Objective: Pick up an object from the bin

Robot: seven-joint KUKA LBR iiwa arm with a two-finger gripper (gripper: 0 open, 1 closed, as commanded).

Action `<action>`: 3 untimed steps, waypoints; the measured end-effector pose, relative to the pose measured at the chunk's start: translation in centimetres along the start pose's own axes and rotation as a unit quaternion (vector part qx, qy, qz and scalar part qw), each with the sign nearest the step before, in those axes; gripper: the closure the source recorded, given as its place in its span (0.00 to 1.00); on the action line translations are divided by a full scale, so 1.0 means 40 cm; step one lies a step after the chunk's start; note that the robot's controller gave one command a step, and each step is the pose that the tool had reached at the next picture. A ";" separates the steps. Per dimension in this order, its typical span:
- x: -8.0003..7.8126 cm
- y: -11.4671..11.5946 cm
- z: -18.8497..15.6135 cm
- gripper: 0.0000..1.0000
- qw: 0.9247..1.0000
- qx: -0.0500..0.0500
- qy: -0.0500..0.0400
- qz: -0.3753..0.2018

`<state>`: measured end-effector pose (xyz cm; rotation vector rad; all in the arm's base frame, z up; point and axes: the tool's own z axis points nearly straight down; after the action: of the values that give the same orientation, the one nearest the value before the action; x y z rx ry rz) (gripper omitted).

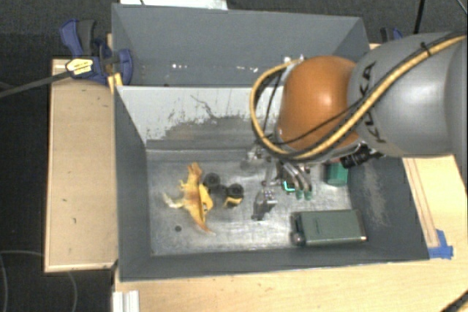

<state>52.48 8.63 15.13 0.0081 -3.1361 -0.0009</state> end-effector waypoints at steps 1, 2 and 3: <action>-0.005 -0.001 -0.010 0.00 1.000 0.000 -0.004 0.001; -0.056 0.027 0.108 0.00 0.999 0.000 -0.005 -0.051; -0.063 0.071 0.140 0.00 0.998 0.000 -0.003 -0.062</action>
Offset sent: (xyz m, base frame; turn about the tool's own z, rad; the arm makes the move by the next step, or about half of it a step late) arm 0.0334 0.0193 -0.0813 -0.1794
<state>54.94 11.48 9.51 0.2033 -3.1358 -0.0017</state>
